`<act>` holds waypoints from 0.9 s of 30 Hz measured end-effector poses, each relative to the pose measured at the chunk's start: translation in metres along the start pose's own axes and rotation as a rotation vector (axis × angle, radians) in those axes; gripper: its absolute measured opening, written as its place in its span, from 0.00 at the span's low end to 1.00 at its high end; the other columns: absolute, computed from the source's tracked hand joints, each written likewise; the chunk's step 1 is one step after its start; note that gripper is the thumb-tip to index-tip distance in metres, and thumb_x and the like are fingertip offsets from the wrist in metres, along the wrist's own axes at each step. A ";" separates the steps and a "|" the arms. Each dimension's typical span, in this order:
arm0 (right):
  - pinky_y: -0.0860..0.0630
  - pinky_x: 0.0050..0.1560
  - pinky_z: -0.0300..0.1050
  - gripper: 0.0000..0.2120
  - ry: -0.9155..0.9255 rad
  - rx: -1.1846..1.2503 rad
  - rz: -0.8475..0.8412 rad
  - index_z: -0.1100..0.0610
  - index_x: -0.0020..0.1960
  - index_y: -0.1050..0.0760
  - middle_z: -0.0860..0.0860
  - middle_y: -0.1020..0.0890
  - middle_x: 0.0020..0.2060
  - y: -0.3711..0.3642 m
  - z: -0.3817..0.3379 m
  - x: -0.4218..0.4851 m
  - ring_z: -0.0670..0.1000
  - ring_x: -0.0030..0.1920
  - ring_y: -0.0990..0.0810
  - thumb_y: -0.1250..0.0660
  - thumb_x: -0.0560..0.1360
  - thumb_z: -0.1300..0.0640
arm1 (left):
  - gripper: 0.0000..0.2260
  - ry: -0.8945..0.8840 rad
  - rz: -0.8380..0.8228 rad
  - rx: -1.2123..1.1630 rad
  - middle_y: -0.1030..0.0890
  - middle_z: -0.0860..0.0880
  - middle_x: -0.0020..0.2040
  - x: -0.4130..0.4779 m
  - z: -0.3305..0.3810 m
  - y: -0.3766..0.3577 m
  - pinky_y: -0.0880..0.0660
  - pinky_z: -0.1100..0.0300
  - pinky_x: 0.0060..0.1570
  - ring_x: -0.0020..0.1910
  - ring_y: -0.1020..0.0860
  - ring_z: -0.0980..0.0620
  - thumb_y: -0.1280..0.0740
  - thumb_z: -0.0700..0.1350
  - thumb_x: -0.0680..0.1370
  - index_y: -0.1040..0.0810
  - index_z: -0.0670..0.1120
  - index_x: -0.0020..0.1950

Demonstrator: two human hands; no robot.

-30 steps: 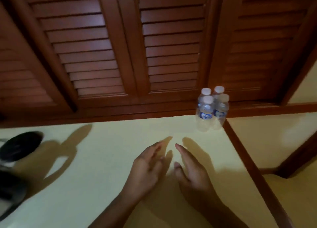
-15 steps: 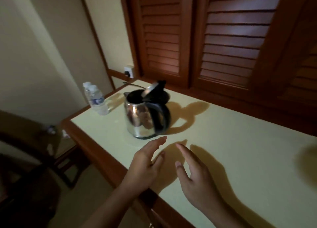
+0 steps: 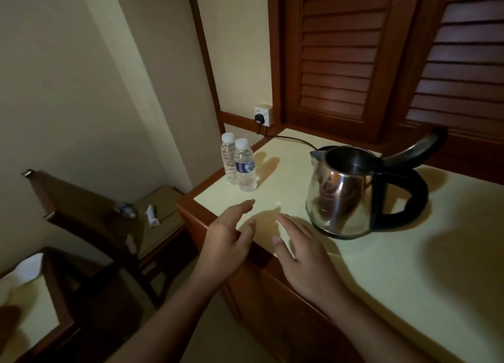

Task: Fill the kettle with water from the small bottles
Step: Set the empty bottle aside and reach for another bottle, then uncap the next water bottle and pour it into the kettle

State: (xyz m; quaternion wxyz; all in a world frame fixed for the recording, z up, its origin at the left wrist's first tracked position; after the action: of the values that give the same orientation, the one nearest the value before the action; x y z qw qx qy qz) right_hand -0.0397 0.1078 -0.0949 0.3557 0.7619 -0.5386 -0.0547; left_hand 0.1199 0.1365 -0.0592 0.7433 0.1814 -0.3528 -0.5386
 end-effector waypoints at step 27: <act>0.57 0.80 0.46 0.31 -0.151 -0.582 -0.092 0.54 0.81 0.47 0.48 0.45 0.81 -0.050 0.012 0.034 0.44 0.80 0.52 0.56 0.84 0.39 | 0.25 0.103 0.366 -0.027 0.22 0.44 0.65 0.137 -0.046 0.009 0.22 0.45 0.60 0.65 0.24 0.42 0.24 0.50 0.77 0.30 0.48 0.68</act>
State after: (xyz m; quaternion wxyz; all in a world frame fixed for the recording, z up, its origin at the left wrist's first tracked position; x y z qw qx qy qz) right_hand 0.0078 0.0815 -0.1231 0.5152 0.6454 -0.4900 -0.2790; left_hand 0.1830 0.0074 -0.0399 0.8484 0.1315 -0.3342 -0.3889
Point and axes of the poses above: each hand's wrist, its own x-axis towards the middle knuckle, its own y-axis out of the back of the hand, z = x × y, the point moved 10 cm from there along x, towards the middle knuckle
